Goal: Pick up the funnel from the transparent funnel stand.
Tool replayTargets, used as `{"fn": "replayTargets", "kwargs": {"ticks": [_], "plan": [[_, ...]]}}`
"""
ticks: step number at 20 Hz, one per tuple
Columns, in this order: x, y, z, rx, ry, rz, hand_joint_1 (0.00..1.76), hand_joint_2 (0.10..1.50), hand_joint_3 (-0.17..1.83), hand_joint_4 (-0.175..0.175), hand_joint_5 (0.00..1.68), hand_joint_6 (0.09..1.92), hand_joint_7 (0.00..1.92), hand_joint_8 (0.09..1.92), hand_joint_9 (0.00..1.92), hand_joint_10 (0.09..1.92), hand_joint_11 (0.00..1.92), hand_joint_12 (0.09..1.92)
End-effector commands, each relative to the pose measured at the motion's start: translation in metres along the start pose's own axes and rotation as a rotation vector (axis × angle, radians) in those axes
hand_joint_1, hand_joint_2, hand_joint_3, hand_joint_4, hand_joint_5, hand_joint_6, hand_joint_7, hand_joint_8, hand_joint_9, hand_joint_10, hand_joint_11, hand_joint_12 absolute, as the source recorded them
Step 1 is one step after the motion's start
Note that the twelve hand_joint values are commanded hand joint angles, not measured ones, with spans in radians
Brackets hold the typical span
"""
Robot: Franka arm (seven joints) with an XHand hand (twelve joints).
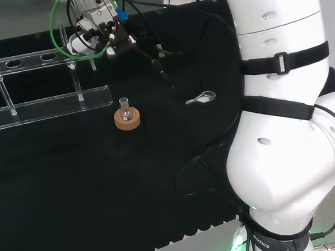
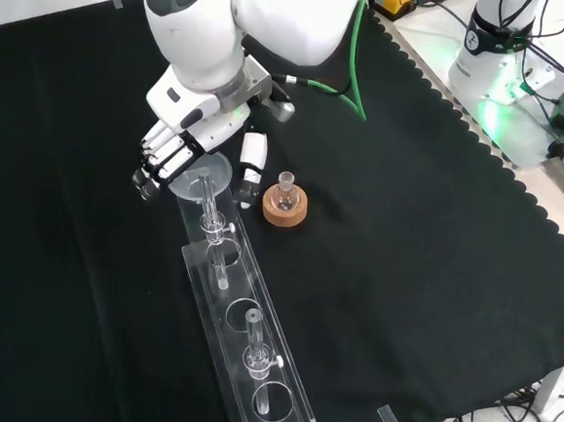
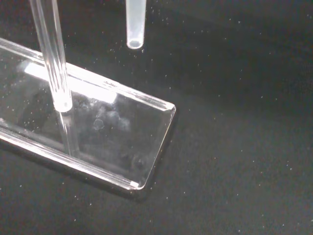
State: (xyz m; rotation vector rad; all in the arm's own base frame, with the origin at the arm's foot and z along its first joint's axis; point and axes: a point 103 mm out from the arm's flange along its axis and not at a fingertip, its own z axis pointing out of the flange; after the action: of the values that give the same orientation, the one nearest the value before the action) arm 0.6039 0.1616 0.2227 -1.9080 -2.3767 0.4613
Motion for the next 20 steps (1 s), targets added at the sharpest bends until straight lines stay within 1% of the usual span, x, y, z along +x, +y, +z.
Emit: {"fn": "replayTargets", "kwargs": {"ticks": [1, 3, 8, 11, 13, 14, 17, 19, 20], "plan": [[-0.003, 0.001, 0.002, 0.0, 0.013, 0.011, 0.0, 0.88, 0.04, -0.145, 0.22, 0.09, 0.0, 0.91, 0.28, 1.05, 0.38, 1.46], [-0.004, 0.001, 0.002, 0.006, 0.011, 0.01, 0.0, 0.88, 0.04, -0.157, 0.23, 0.09, 0.0, 0.97, 0.33, 1.05, 0.44, 1.43], [0.004, 0.012, 0.01, 0.031, -0.018, 0.018, 0.0, 0.89, 0.05, -0.168, 0.26, 0.09, 0.0, 1.01, 0.38, 1.05, 0.52, 1.4], [0.003, 0.011, 0.01, 0.015, -0.02, 0.023, 0.0, 0.9, 0.06, -0.175, 0.29, 0.09, 0.09, 1.07, 0.51, 1.05, 0.64, 1.35], [0.004, 0.012, 0.008, -0.009, -0.025, 0.032, 0.0, 0.93, 0.08, -0.175, 0.33, 0.09, 0.2, 1.12, 0.62, 1.06, 0.75, 1.31], [0.005, 0.013, 0.008, -0.024, -0.027, 0.038, 0.01, 0.95, 0.1, -0.175, 0.37, 0.09, 0.27, 1.17, 0.7, 1.08, 0.86, 1.28], [0.003, 0.013, 0.006, -0.057, -0.032, 0.046, 0.04, 0.99, 0.13, -0.175, 0.44, 0.09, 0.4, 1.31, 0.87, 1.15, 1.11, 1.21], [0.003, 0.012, 0.004, -0.077, -0.042, 0.051, 0.07, 0.99, 0.15, -0.175, 0.47, 0.14, 0.46, 1.37, 0.93, 1.18, 1.19, 1.2], [0.003, 0.012, 0.004, -0.085, -0.048, 0.053, 0.08, 0.99, 0.17, -0.175, 0.45, 0.22, 0.48, 1.39, 0.95, 1.2, 1.22, 1.2]]}}
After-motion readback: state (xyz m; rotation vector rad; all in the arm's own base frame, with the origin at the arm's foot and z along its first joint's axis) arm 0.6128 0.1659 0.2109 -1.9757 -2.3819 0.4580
